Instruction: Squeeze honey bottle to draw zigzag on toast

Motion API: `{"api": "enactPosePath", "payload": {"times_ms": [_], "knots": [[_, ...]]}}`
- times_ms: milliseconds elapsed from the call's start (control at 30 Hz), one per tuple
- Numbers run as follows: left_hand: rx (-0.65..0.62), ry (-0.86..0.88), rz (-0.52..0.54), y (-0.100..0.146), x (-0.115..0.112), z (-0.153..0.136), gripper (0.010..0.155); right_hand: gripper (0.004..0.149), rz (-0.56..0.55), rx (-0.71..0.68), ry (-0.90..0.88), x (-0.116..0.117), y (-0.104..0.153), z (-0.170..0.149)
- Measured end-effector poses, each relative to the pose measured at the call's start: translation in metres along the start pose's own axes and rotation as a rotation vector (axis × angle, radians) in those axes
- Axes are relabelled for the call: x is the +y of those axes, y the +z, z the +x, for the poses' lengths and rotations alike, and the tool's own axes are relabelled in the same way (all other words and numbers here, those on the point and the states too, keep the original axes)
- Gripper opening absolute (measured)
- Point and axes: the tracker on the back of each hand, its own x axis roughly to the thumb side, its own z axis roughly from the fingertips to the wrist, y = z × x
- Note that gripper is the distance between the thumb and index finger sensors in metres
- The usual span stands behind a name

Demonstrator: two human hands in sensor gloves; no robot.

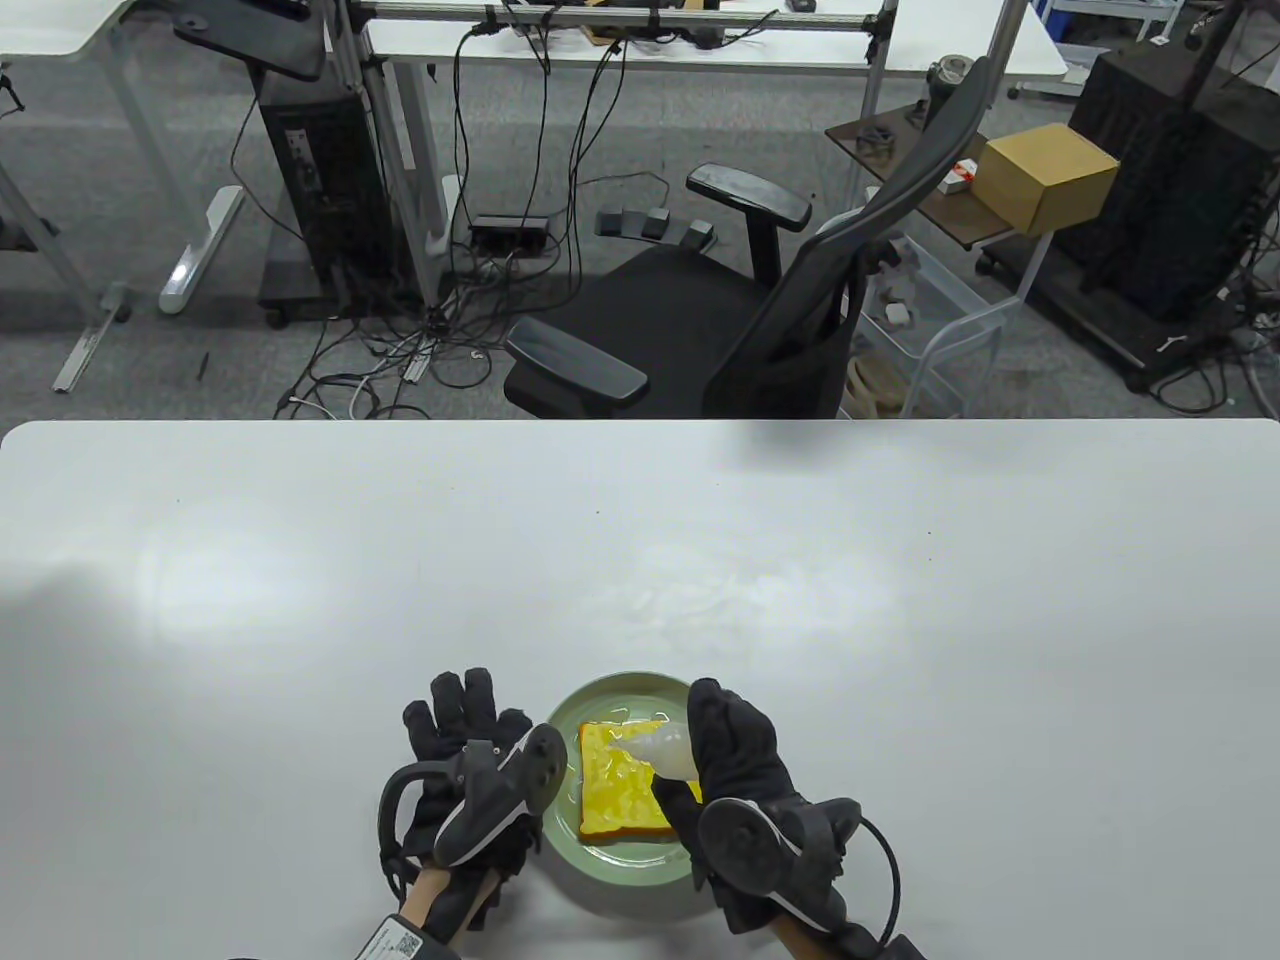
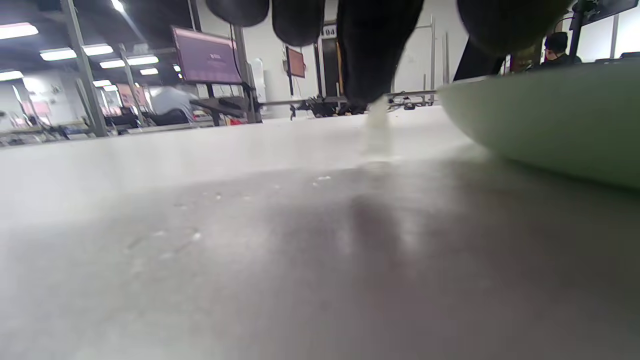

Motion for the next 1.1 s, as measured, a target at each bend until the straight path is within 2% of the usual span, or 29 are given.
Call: {"api": "enactPosePath", "payload": {"times_ms": [133, 333, 433, 567, 833, 933, 1033, 1100], "knots": [[-0.002, 0.036, 0.004, 0.0, 0.0, -0.002, 0.069, 0.09, -0.043, 0.029, -0.022, -0.003, 0.0, -0.002], [-0.025, 0.042, -0.074, -0.002, -0.012, 0.002, 0.064, 0.089, -0.136, 0.071, -0.074, -0.011, 0.0, -0.007], [-0.033, 0.081, -0.058, -0.003, -0.011, 0.002, 0.052, 0.079, -0.12, 0.065, -0.079, -0.01, 0.0, -0.006], [-0.029, 0.079, -0.088, -0.004, -0.012, 0.001, 0.051, 0.073, -0.071, 0.071, -0.087, -0.005, 0.0, -0.004], [-0.021, 0.184, -0.109, -0.007, -0.013, -0.003, 0.044, 0.079, 0.0, 0.129, -0.187, -0.001, -0.003, -0.01], [-0.012, 0.286, -0.154, -0.009, -0.013, -0.014, 0.044, 0.083, 0.009, 0.119, -0.191, -0.001, -0.003, -0.01], [0.019, 0.432, -0.174, -0.013, -0.007, -0.03, 0.044, 0.094, 0.012, 0.123, -0.242, -0.004, -0.004, -0.01], [0.053, 0.488, -0.16, -0.015, -0.003, -0.042, 0.045, 0.089, -0.027, 0.114, -0.283, -0.009, -0.005, -0.01]]}}
